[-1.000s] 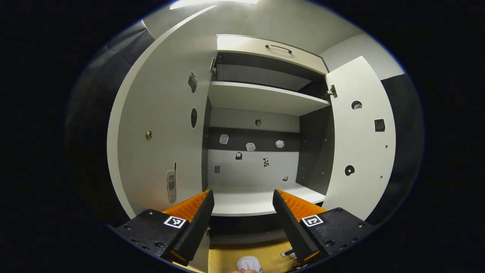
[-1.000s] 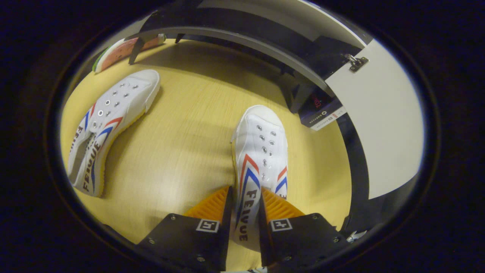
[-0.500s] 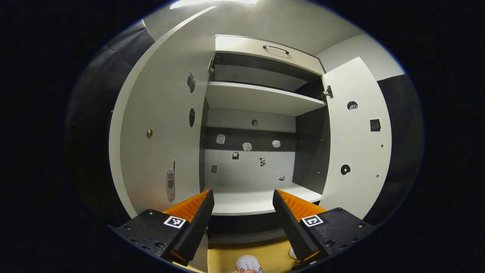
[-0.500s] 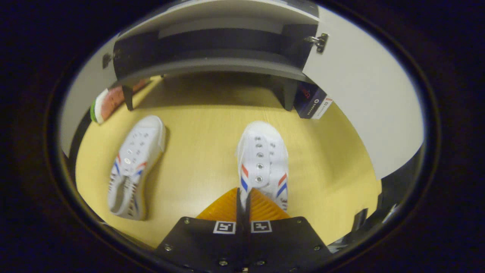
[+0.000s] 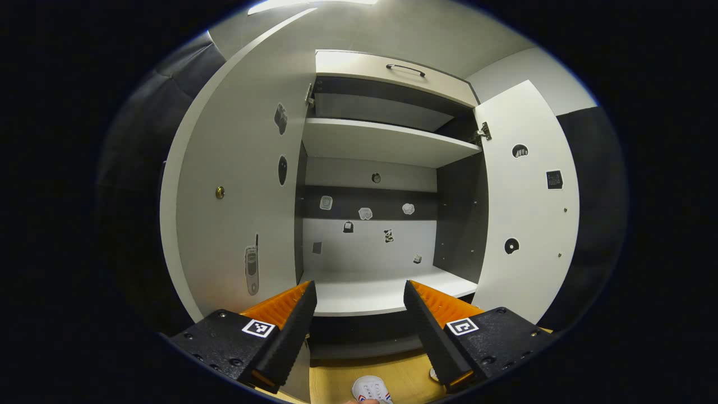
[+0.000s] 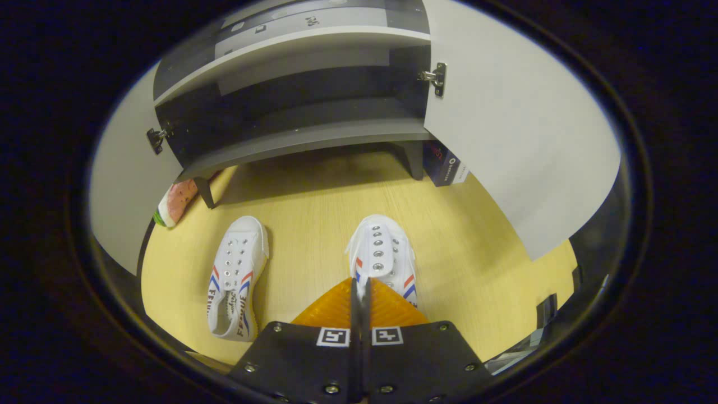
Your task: Grab one shoe with the right hand and put it into the shoe cabinet, grab the other shoe with the left hand and put it into the shoe cabinet; then close the right door with the right hand and the left door with the left hand.
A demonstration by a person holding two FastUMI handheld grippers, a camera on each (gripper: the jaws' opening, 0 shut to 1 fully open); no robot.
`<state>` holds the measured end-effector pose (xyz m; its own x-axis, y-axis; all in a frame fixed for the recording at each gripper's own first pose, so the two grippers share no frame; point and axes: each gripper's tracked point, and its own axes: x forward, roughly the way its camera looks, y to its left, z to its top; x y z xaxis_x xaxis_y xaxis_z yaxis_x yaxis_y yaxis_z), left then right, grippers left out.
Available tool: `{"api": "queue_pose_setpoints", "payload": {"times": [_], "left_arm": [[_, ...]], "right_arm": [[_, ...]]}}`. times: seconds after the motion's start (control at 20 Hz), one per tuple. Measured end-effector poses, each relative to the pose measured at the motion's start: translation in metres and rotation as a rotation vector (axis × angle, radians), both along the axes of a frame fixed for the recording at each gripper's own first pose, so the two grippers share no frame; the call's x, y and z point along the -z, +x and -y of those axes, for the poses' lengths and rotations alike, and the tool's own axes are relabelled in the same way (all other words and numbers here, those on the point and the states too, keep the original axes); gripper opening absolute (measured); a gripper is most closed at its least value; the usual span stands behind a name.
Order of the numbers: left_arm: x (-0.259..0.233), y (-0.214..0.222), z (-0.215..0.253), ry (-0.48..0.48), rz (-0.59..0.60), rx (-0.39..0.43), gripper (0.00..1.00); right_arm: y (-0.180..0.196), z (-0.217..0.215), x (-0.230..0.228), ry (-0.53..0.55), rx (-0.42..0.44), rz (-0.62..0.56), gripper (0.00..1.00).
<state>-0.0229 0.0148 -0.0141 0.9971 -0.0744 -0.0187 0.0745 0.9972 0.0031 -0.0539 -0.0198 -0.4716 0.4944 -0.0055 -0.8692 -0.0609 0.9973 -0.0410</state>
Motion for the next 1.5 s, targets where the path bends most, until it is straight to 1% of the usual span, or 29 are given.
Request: {"api": "queue_pose_setpoints", "payload": {"times": [0.1, 0.2, 0.25, 0.45, 0.55, 0.65, 0.75, 1.0, 1.1, 1.2, 1.25, 1.3, 1.45, 1.5], "left_arm": [[0.001, 0.0, 0.0, 0.004, -0.002, 0.002, 0.95], [0.0, 0.0, 0.0, 0.005, 0.0, 0.003, 0.95], [0.0, 0.0, 0.0, 0.006, 0.002, 0.002, 0.95], [0.001, 0.0, 0.0, 0.008, 0.005, 0.0, 0.95], [0.003, 0.0, 0.0, 0.014, 0.002, -0.005, 0.95], [0.004, 0.001, -0.001, 0.022, 0.002, -0.008, 0.95], [0.005, 0.002, -0.001, 0.026, 0.0, -0.012, 0.95], [0.009, 0.005, -0.002, 0.041, -0.014, -0.018, 0.95], [0.009, 0.006, -0.003, 0.053, -0.017, -0.025, 0.95], [0.011, 0.006, -0.004, 0.053, -0.021, -0.035, 0.95], [0.011, 0.007, -0.004, 0.05, -0.023, -0.037, 0.95], [0.011, 0.006, -0.003, 0.046, -0.025, -0.039, 0.95], [0.012, 0.005, -0.004, 0.047, -0.025, -0.044, 0.96], [0.012, 0.006, -0.004, 0.049, -0.024, -0.045, 0.96]], "right_arm": [[-0.001, 0.0, 0.001, 0.011, -0.004, -0.004, 0.0], [0.0, 0.0, 0.002, 0.025, 0.02, -0.002, 0.0], [-0.001, -0.002, 0.005, 0.032, 0.016, -0.011, 0.0], [-0.014, 0.006, 0.025, -0.02, -0.046, -0.082, 0.0], [-0.024, 0.009, 0.035, -0.029, -0.065, -0.119, 0.01], [-0.021, 0.014, 0.036, -0.031, -0.066, -0.108, 0.01], [-0.021, 0.011, 0.038, -0.008, -0.049, -0.094, 0.01], [-0.017, 0.009, 0.054, 0.021, -0.024, -0.078, 0.17], [-0.013, 0.009, 0.054, 0.014, -0.031, -0.07, 0.2], [-0.014, 0.006, 0.058, 0.014, -0.069, -0.075, 0.2], [-0.016, 0.005, 0.058, 0.019, -0.073, -0.096, 0.14], [-0.014, 0.006, 0.053, 0.022, -0.077, -0.086, 0.04], [-0.014, 0.002, 0.046, 0.051, -0.061, -0.065, 0.04], [-0.012, 0.002, 0.044, 0.067, -0.049, -0.047, 0.06]]}}
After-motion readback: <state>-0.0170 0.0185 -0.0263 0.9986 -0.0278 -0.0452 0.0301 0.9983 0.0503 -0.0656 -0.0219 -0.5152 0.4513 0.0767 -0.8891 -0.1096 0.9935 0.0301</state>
